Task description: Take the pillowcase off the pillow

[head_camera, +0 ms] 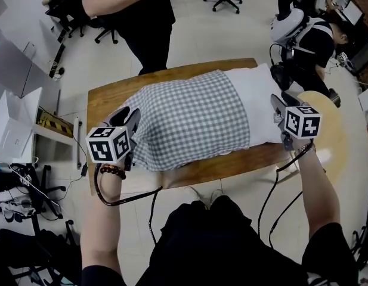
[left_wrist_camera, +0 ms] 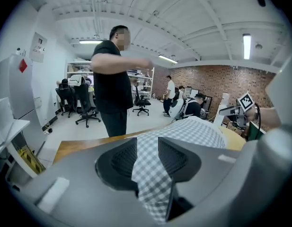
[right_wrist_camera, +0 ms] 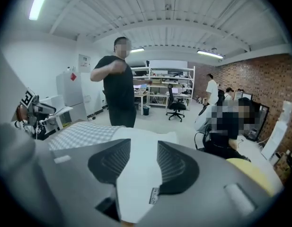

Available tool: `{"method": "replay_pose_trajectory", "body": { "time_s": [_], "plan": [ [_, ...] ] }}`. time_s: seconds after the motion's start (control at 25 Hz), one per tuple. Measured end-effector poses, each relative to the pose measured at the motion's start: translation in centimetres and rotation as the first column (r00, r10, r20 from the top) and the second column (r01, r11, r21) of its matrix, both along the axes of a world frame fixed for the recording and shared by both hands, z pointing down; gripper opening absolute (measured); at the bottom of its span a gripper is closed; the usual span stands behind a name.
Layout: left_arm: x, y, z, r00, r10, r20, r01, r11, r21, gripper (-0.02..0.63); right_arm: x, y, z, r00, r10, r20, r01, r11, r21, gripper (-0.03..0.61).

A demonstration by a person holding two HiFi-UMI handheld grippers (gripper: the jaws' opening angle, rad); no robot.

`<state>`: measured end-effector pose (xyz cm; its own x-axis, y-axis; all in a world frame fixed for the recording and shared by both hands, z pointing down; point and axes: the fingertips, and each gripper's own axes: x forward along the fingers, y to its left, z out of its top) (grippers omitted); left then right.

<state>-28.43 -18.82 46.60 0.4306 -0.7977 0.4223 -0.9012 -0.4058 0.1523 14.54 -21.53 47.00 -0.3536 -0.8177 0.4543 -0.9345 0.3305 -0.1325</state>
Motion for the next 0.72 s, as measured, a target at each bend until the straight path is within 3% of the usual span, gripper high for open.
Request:
{"method": "replay_pose_trajectory", "body": {
  "time_s": [0.36, 0.72],
  "plan": [
    [4.0, 3.8, 2.1, 0.990, -0.128, -0.065, 0.128, 0.992, -0.011, 0.141, -0.8, 4.3, 3.2, 0.991, -0.043, 0.124, 0.048, 0.998, -0.037, 0.175],
    [5.9, 9.7, 6.2, 0.935, -0.322, -0.150, 0.316, 0.947, -0.064, 0.141, 0.3, 9.8, 8.2, 0.976, -0.055, 0.213, 0.077, 0.992, -0.097, 0.175]
  ]
}}
